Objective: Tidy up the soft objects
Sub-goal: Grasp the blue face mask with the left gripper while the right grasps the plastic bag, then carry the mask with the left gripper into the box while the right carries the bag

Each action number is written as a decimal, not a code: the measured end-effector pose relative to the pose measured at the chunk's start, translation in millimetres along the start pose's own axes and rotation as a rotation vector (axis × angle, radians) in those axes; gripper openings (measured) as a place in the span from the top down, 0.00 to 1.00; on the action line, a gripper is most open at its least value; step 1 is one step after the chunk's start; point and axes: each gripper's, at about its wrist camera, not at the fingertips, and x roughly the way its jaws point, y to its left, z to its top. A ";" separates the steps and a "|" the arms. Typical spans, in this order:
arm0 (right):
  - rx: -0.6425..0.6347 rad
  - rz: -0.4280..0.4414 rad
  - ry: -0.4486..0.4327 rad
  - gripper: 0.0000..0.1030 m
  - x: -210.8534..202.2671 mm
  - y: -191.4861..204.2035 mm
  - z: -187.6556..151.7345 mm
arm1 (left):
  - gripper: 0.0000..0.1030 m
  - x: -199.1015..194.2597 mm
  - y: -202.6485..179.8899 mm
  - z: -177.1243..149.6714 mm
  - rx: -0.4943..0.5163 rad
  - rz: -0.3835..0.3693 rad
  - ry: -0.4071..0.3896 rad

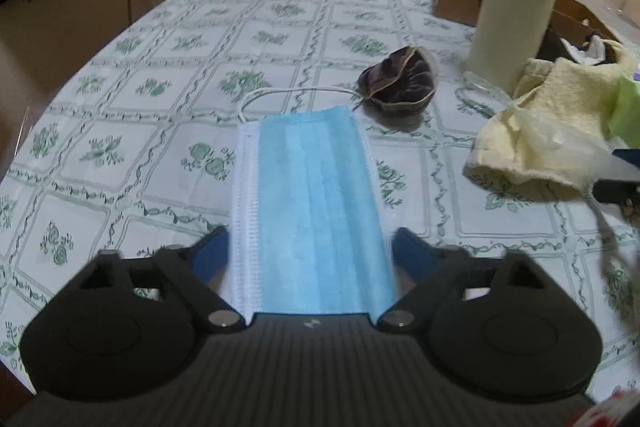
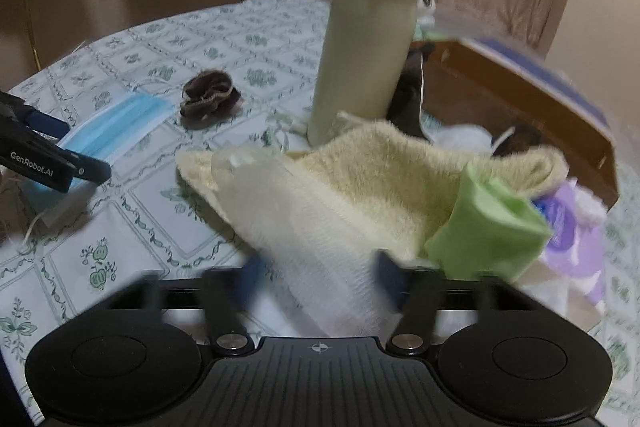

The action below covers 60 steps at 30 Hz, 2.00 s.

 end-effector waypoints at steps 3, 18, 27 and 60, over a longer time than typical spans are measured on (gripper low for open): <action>0.038 0.016 -0.007 0.83 -3.5 -5.1 -1.1 | 0.83 -7.2 -4.0 0.2 0.011 -0.018 -0.024; 0.202 0.076 -0.099 0.99 -84.6 -3.6 -9.3 | 0.97 -77.3 -18.9 -15.5 0.070 -0.036 -0.085; 0.271 0.070 -0.145 0.99 -148.4 -4.4 -14.8 | 0.97 -138.5 -56.9 2.6 0.157 -0.140 -0.183; 0.272 -0.043 -0.278 0.99 -131.1 -228.4 82.3 | 0.96 -27.3 -284.3 267.7 0.161 -0.237 -0.279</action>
